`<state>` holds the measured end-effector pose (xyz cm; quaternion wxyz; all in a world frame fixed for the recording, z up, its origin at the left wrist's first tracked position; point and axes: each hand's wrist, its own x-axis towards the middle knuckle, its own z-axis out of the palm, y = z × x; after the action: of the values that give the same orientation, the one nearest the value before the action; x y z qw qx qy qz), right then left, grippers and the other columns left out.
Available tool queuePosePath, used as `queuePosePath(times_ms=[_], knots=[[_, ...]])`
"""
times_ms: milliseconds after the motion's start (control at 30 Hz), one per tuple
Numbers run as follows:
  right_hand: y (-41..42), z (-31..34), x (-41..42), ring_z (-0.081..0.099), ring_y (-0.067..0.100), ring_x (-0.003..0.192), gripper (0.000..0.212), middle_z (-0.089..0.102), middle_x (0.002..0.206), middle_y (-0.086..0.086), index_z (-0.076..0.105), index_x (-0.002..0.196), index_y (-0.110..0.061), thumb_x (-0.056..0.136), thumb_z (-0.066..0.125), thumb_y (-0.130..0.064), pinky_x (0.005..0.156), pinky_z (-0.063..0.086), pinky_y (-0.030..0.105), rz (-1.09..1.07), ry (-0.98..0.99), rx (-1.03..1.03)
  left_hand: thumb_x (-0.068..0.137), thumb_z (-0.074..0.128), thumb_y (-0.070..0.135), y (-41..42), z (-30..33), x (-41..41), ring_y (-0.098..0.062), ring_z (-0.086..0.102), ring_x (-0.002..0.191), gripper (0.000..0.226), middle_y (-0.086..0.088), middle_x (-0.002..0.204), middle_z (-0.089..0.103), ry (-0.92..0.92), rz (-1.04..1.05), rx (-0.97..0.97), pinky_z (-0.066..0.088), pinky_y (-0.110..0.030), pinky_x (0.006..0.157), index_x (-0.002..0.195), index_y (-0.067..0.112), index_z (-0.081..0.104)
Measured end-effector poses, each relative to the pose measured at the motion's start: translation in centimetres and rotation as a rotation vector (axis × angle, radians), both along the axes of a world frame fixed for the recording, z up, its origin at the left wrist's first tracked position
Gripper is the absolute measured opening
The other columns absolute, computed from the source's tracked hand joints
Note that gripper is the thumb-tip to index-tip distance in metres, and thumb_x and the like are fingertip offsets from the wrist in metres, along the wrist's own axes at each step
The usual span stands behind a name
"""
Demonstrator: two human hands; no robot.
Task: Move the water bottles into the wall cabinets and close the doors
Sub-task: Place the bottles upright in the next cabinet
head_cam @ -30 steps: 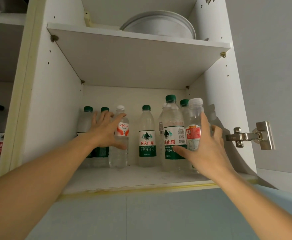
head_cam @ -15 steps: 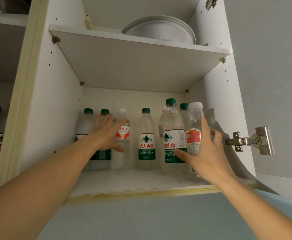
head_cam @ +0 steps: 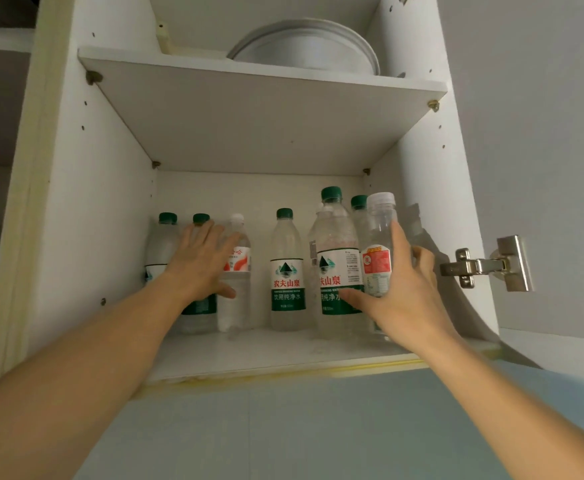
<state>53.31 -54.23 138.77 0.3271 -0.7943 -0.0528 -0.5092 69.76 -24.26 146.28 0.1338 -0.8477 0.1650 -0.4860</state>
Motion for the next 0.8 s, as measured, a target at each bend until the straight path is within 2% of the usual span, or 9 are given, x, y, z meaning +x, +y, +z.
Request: queuePosePath(times_ms=[100, 200, 300, 367, 433, 533, 633, 667, 800], knots=[[0.0, 0.0, -0.1, 0.022, 0.030, 0.145, 0.128, 0.021, 0.150, 0.001, -0.011, 0.153, -0.053, 0.070, 0.087, -0.052, 0.106, 0.040, 0.053, -0.006, -0.008, 0.004, 0.061, 0.083, 0.067, -1.0, -0.1, -1.0, -0.036, 0.021, 0.146, 0.118, -0.012, 0.155, 0.028, -0.007, -0.002, -0.019, 0.014, -0.054, 0.120, 0.153, 0.029, 0.020], [0.0, -0.1, -0.2, 0.025, 0.031, 0.143, 0.129, 0.023, 0.149, 0.002, -0.012, 0.153, -0.052, 0.070, 0.087, -0.052, 0.104, 0.042, 0.053, -0.018, -0.003, -0.002, 0.068, 0.085, 0.052, -2.7, 1.0, -2.9, -0.038, 0.020, 0.143, 0.111, -0.015, 0.154, 0.022, 0.095, -0.012, -0.317, 0.022, -0.053, 0.117, 0.154, 0.028, 0.020], [0.1, -0.1, -0.3, 0.027, 0.031, 0.142, 0.129, 0.025, 0.148, 0.004, -0.013, 0.153, -0.052, 0.069, 0.087, -0.053, 0.101, 0.044, 0.053, -0.030, -0.007, 0.007, 0.079, 0.080, 0.033, -5.3, 2.9, -4.4, -0.035, 0.031, 0.139, 0.085, -0.014, 0.153, 0.029, 0.081, -0.304, -0.645, 0.032, -0.047, 0.111, 0.150, 0.023, 0.034], [0.1, 0.0, -0.3, 0.028, 0.033, 0.142, 0.130, 0.025, 0.149, 0.005, -0.012, 0.152, -0.053, 0.069, 0.087, -0.054, 0.100, 0.045, 0.054, -0.032, -0.001, 0.013, 0.083, 0.079, 0.031, -6.8, 3.6, -5.0, -0.032, 0.042, 0.134, 0.078, -0.013, 0.152, 0.035, 0.235, -0.465, -0.721, 0.040, -0.044, 0.107, 0.147, 0.022, 0.037], [0.2, 0.0, -0.3, 0.028, 0.034, 0.143, 0.130, 0.025, 0.150, 0.007, -0.012, 0.152, -0.052, 0.068, 0.087, -0.055, 0.099, 0.046, 0.056, -0.040, 0.010, 0.014, 0.085, 0.078, 0.033, -8.0, 3.4, -5.2, -0.031, 0.049, 0.130, 0.081, -0.012, 0.151, 0.041, 0.436, -0.519, -0.725, 0.045, -0.044, 0.106, 0.150, 0.021, 0.032], [0.3, 0.0, -0.4, 0.028, 0.034, 0.143, 0.130, 0.026, 0.150, 0.007, -0.012, 0.152, -0.053, 0.069, 0.087, -0.054, 0.099, 0.046, 0.057, -0.038, 0.011, 0.017, 0.085, 0.079, 0.033, -9.1, 2.5, -4.9, -0.031, 0.054, 0.126, 0.093, -0.012, 0.151, 0.044, 0.568, -0.495, -0.705, 0.052, -0.044, 0.100, 0.156, 0.019, 0.021], [0.1, -0.1, -0.4, 0.027, 0.032, 0.144, 0.130, 0.027, 0.149, 0.006, -0.012, 0.153, -0.052, 0.069, 0.088, -0.052, 0.101, 0.046, 0.056, -0.025, 0.000, 0.018, 0.083, 0.081, 0.028, -10.1, 1.6, -4.3, -0.020, 0.056, 0.111, 0.101, -0.013, 0.147, 0.048, 0.623, -0.543, -0.676, 0.051, -0.025, 0.074, 0.157, 0.020, 0.013], [0.0, -0.1, -0.3, 0.027, 0.031, 0.144, 0.130, 0.028, 0.149, 0.005, -0.012, 0.153, -0.052, 0.069, 0.088, -0.052, 0.100, 0.046, 0.055, -0.019, -0.006, 0.017, 0.082, 0.083, 0.026, -10.4, 1.5, -4.1, -0.020, 0.056, 0.112, 0.104, -0.013, 0.146, 0.049, 0.619, -0.546, -0.654, 0.051, -0.026, 0.075, 0.157, 0.021, 0.011], [-0.2, -0.2, 0.1, 0.028, 0.030, 0.143, 0.130, 0.028, 0.148, 0.004, -0.010, 0.153, -0.052, 0.067, 0.088, -0.053, 0.102, 0.045, 0.053, -0.009, -0.025, 0.009, 0.074, 0.088, 0.028, -10.2, 1.6, -3.5, -0.035, 0.045, 0.133, 0.119, -0.013, 0.145, 0.044, 0.567, -0.462, -0.506, 0.045, -0.053, 0.107, 0.157, 0.033, 0.002]])
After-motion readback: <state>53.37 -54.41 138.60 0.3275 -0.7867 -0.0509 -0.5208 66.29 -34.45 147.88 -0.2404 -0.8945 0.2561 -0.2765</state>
